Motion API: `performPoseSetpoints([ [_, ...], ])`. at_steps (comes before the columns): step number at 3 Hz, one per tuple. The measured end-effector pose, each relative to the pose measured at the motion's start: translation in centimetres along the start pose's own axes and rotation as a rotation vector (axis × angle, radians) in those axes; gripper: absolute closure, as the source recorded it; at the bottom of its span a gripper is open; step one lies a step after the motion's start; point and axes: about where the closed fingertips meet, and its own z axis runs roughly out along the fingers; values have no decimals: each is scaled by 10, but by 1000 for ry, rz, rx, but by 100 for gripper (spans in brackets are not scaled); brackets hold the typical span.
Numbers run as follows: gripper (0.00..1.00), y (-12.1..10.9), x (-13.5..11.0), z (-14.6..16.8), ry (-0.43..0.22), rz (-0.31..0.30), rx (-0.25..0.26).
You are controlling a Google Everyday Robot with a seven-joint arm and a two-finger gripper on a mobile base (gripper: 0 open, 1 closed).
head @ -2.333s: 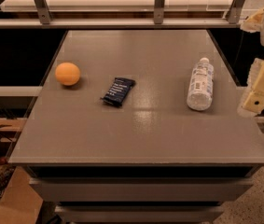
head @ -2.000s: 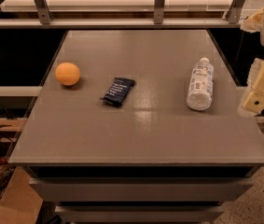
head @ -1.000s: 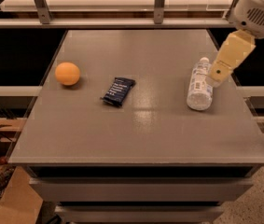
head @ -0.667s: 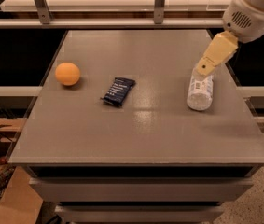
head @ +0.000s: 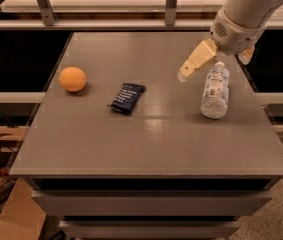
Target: Move blue plastic bottle near rxbar blueberry
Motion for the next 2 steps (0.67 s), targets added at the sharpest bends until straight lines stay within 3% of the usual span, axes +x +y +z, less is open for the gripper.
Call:
performPoseSetpoints([
  [1,0,7,-7,26,26,106,-23],
  [2,0,15,-5,52,55,164,-58],
])
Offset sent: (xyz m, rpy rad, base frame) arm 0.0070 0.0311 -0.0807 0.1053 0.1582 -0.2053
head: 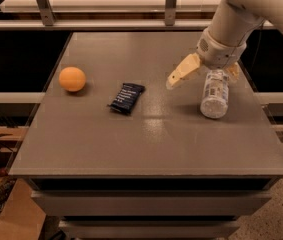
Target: Move blue plastic bottle near rxbar blueberry
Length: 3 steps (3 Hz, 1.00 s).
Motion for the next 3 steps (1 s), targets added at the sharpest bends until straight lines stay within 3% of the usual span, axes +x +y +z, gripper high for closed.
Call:
performPoseSetpoints([
  [1,16,3,4,15,14,25,-12],
  [3,62,4,2,11,20,-41,27],
])
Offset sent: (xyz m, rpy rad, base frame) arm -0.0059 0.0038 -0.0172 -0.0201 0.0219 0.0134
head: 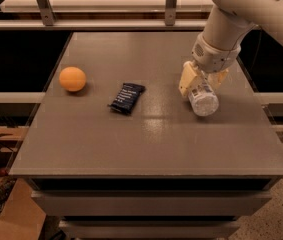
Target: Move blue plastic bottle near rxbar blueberry
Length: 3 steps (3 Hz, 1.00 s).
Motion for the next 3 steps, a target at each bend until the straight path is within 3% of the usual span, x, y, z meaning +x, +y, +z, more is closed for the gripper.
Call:
performPoseSetpoints([
  [1,86,-1,-6,-11,-16,-78,22],
  [2,100,2,-18,-27,-87,-206,27],
  [3,100,11,-42,-48,-196,-380,23],
])
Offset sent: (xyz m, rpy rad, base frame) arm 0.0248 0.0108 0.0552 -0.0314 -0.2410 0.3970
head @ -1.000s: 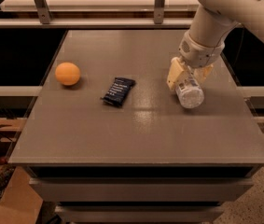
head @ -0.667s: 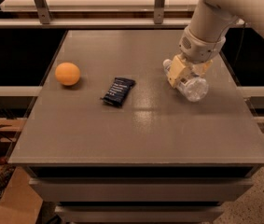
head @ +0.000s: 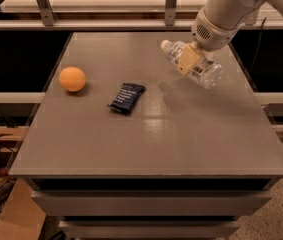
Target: Move blue plastic bottle near rxbar blueberry
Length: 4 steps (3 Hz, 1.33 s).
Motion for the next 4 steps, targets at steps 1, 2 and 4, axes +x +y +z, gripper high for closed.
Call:
performPoseSetpoints([
  [1,100,0,-3,-1,-8,-70,1],
  [2,100,1,-3,-1,-8,-70,1],
  [4,100,38,-51,10,-40,-310,-63],
])
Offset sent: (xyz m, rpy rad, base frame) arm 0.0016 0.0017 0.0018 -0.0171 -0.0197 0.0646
